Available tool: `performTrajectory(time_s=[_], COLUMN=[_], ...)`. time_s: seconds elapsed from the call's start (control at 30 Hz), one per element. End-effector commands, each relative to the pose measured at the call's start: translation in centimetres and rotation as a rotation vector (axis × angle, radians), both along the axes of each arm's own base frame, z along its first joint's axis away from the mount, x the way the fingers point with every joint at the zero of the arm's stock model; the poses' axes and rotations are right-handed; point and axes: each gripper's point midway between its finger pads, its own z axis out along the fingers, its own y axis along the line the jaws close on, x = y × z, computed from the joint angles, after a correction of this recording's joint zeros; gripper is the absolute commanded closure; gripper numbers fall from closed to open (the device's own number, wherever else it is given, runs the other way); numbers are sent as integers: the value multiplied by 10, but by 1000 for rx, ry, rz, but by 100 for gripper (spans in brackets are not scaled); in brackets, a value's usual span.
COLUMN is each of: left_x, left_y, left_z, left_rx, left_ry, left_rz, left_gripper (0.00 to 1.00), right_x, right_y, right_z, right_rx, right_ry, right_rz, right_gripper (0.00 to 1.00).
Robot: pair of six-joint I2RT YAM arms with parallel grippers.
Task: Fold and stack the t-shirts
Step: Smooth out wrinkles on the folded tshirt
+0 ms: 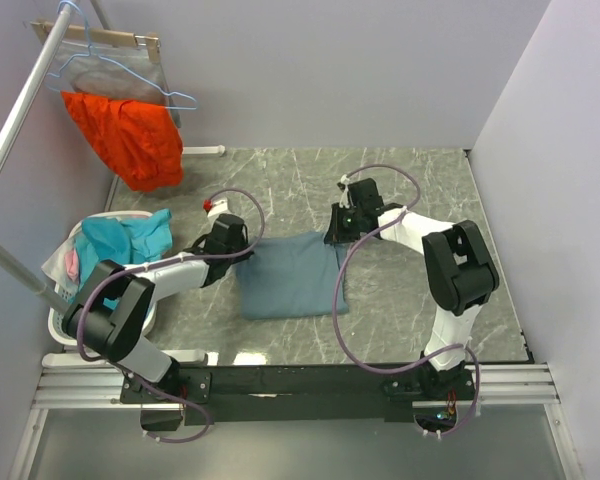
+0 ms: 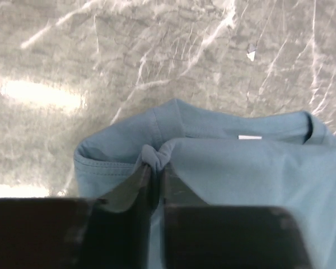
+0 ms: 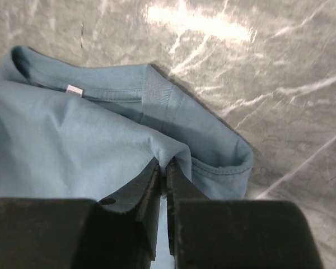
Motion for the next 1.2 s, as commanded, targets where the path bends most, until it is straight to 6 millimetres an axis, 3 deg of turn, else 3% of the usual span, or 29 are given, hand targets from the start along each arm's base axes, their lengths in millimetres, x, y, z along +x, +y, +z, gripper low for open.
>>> performTrajectory(time_s=[0.0, 0.3, 0.47, 0.6, 0.63, 0.7, 0.73, 0.77, 0.8, 0.83, 0.97, 1.17], left_x=[14, 11, 11, 14, 14, 15, 17, 18, 18, 21, 21, 13], left_y=[-2, 32, 52, 56, 58, 59, 60, 61, 63, 64, 66, 65], left_z=[15, 41, 36, 21, 17, 11, 10, 9, 9, 12, 30, 46], left_rx=[-36, -36, -8, 18, 24, 33, 34, 42, 48, 52, 56, 32], left_ry=[-56, -118, -114, -81, -73, -66, -64, -62, -60, -67, -103, -128], left_rz=[-14, 31, 71, 79, 86, 91, 98, 105, 112, 121, 121, 112], left_gripper=[99, 99, 99, 99, 99, 87, 76, 54, 41, 35, 29, 26], right_x=[14, 24, 33, 44, 49, 56, 62, 65, 68, 69, 66, 45], right_y=[-2, -38, -42, -42, -41, -43, -44, -46, -47, -50, -52, -38], right_z=[24, 42, 30, 21, 23, 20, 23, 24, 27, 29, 53, 48], right_rx=[70, 50, 39, 35, 38, 31, 22, 13, 10, -2, 4, 43], right_ry=[-79, -120, -95, -88, -100, -110, -136, -145, -159, -169, -221, -155], right_rz=[-8, -93, -117, -137, -138, -158, -172, -184, -192, -203, -196, -96], right_gripper=[90, 91, 89, 87, 79, 69, 59, 54, 50, 46, 36, 25])
